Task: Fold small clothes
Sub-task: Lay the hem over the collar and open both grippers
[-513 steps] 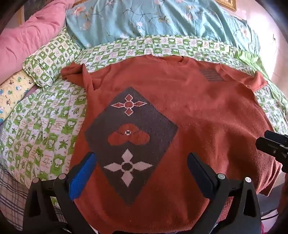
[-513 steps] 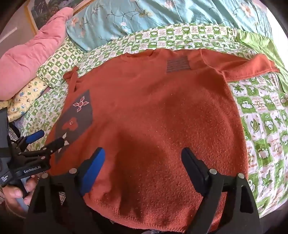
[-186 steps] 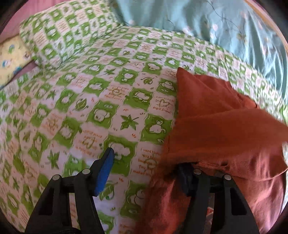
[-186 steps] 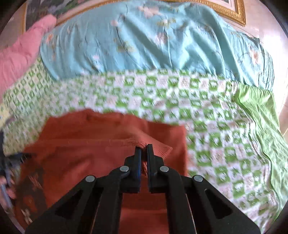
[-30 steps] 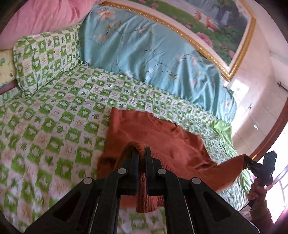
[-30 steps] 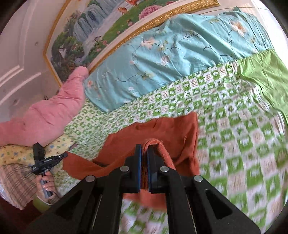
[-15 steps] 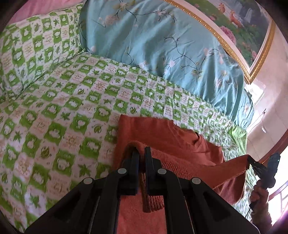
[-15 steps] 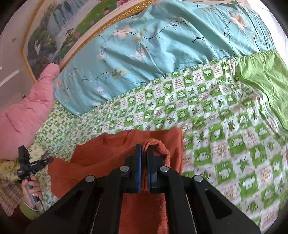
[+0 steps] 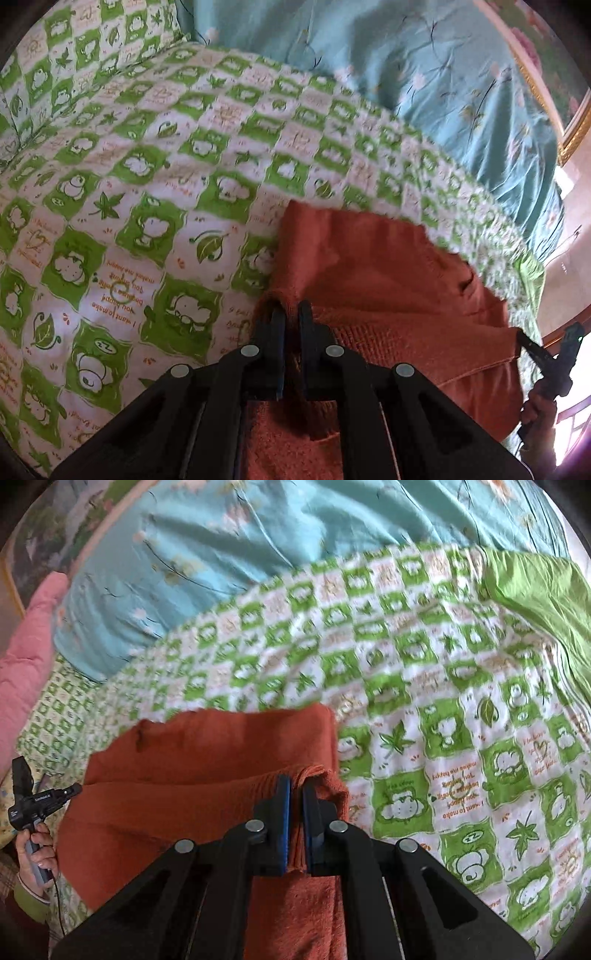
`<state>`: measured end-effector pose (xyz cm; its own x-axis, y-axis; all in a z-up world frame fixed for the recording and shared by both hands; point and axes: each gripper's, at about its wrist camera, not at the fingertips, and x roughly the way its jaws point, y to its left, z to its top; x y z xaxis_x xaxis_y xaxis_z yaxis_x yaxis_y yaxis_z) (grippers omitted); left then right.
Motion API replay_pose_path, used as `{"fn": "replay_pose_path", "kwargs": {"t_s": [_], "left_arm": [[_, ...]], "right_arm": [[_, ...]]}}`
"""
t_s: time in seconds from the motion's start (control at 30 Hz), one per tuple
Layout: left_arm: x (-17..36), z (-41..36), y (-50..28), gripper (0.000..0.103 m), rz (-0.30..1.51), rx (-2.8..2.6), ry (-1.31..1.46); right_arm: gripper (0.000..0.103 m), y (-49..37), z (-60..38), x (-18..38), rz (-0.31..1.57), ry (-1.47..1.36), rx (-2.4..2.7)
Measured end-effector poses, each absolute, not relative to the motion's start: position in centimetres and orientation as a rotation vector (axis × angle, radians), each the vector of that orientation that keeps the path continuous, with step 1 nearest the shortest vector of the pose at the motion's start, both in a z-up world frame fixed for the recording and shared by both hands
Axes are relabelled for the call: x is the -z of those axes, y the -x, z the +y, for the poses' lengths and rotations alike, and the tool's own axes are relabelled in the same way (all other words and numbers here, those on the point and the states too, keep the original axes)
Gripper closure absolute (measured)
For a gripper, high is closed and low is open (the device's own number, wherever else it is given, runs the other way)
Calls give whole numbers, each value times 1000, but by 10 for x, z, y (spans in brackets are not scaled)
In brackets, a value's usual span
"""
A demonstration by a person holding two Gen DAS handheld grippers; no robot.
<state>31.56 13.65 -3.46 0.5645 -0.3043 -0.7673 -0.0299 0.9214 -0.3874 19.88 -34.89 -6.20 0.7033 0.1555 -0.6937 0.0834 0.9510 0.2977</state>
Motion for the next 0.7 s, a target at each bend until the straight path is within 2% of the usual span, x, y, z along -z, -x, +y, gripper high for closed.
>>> {"fn": "replay_pose_path", "kwargs": {"t_s": [0.07,0.1,0.13,0.27,0.43,0.57,0.7], "left_arm": [[32,138,-308,92,959,169,373],[29,139,-303,89,961,170,369],[25,139,-296,86,958,167,359],[11,119,-251,84,947,267,312],[19,51,-218,81,995,430,219],[39,17,-225,81,1060,433,151],[39,21,-253,84,1093,438,182]], "right_arm": [[75,-198,-353,63,807,-340,-15],[62,-195,-356,61,800,-349,-4],[56,-190,-359,57,784,-362,8],[56,-162,-364,35,720,-374,-13],[56,-154,-313,34,766,-299,-231],[56,-161,-255,55,873,-156,-378],[56,-178,-230,80,980,-20,-355]]}}
